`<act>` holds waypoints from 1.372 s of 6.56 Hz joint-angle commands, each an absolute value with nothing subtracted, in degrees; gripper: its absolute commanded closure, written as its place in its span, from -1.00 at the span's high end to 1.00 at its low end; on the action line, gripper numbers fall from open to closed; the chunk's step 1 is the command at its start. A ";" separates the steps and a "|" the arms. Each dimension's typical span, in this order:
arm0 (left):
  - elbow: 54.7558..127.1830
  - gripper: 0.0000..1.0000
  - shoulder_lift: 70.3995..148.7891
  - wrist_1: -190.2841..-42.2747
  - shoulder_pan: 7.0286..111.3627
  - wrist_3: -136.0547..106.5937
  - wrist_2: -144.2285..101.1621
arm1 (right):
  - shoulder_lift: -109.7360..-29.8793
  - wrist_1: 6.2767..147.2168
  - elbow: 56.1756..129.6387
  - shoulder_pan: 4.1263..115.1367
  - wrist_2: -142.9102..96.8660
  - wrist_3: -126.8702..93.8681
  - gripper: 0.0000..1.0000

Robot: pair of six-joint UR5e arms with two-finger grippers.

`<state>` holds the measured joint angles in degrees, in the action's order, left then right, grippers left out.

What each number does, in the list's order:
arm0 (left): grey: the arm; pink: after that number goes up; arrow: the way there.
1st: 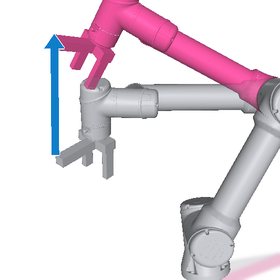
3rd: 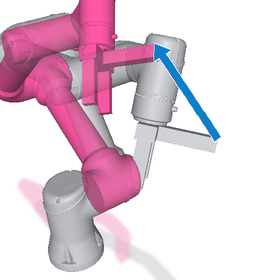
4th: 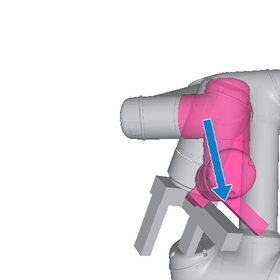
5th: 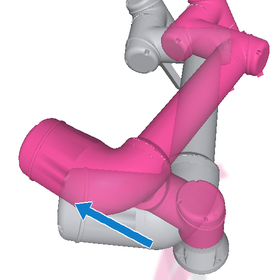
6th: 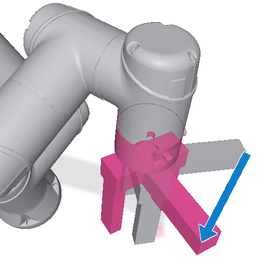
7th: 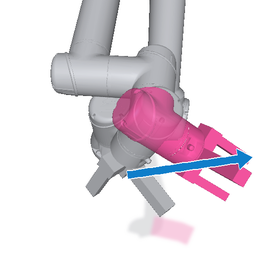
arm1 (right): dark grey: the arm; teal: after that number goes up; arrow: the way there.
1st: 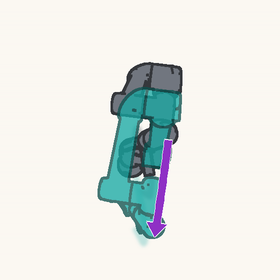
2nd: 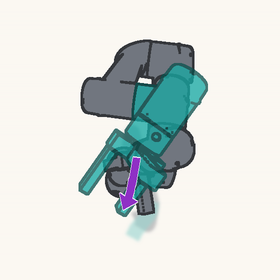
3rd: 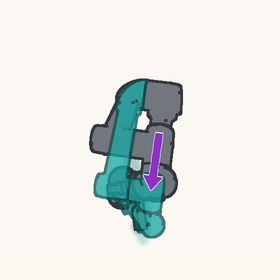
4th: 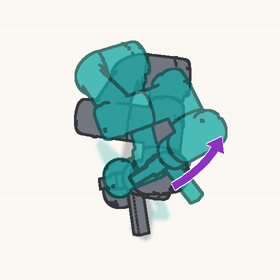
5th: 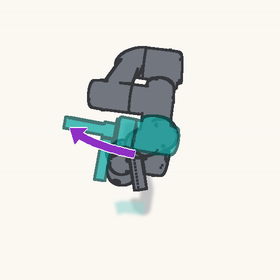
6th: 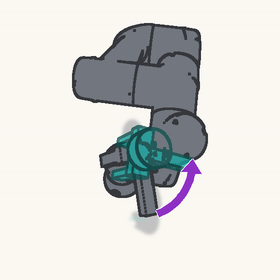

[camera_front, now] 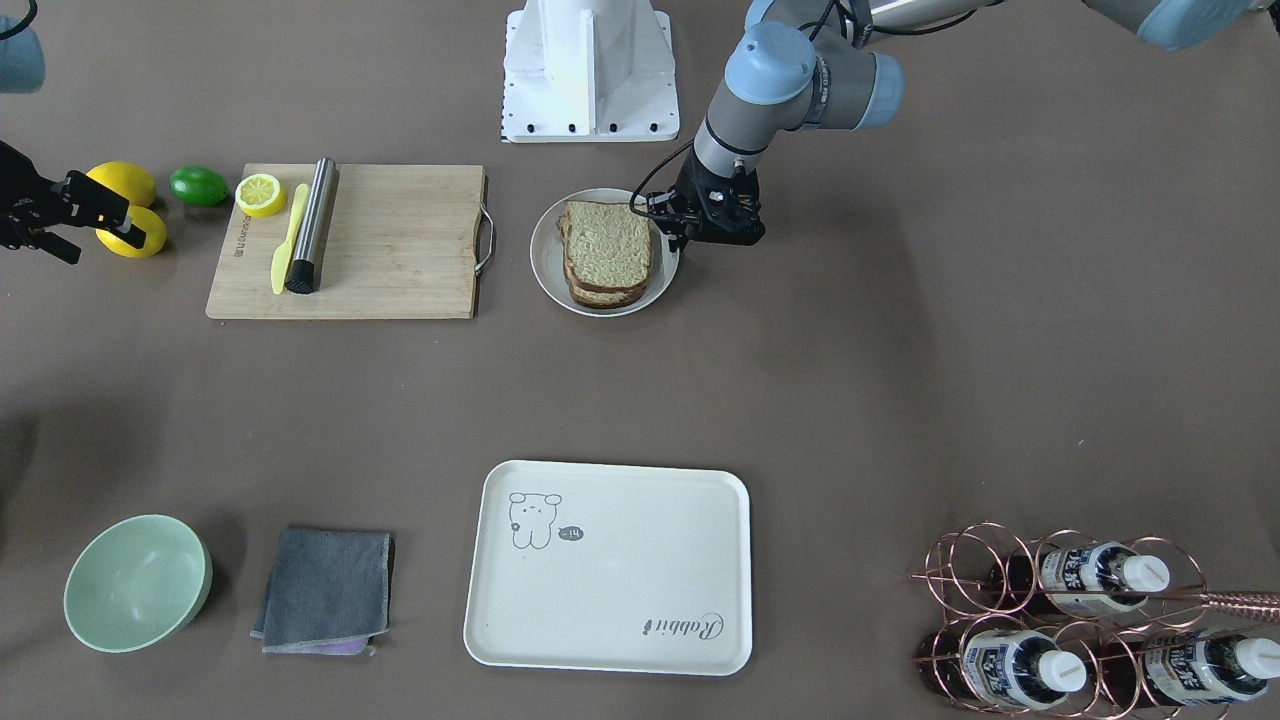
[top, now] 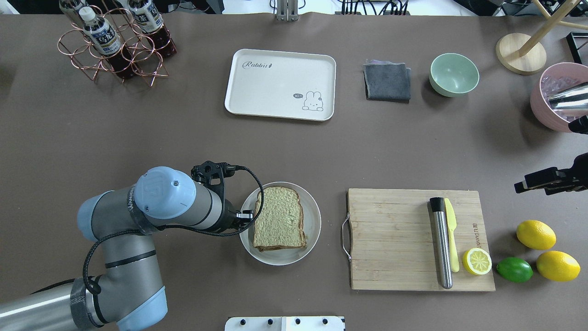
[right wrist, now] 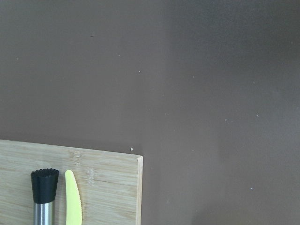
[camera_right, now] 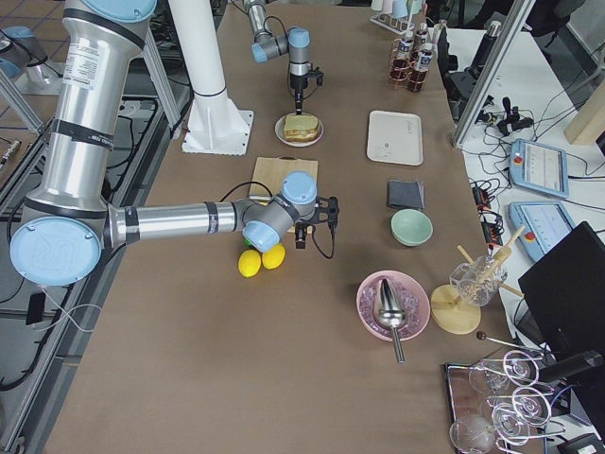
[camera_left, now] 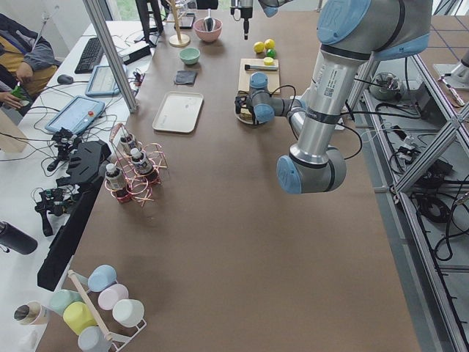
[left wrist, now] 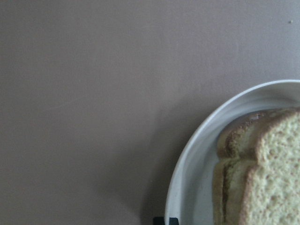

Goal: Make sandwich and place on tray
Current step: 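Grasp the rim of the white plate with the left gripper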

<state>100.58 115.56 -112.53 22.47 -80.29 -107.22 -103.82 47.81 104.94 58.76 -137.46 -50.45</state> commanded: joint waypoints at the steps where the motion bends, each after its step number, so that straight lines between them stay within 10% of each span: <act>1: 99.33 -1.00 115.22 -118.18 24.42 -81.73 -107.58 | -103.80 47.81 104.94 58.71 -137.46 -50.45 0.99; 9: 81.93 -1.00 125.05 -125.80 41.81 -75.28 -122.68 | -103.80 47.81 105.03 58.97 -137.37 -50.45 0.99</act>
<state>83.84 123.38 -128.00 38.71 -79.16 -121.21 -103.83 47.79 105.03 59.02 -137.39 -50.45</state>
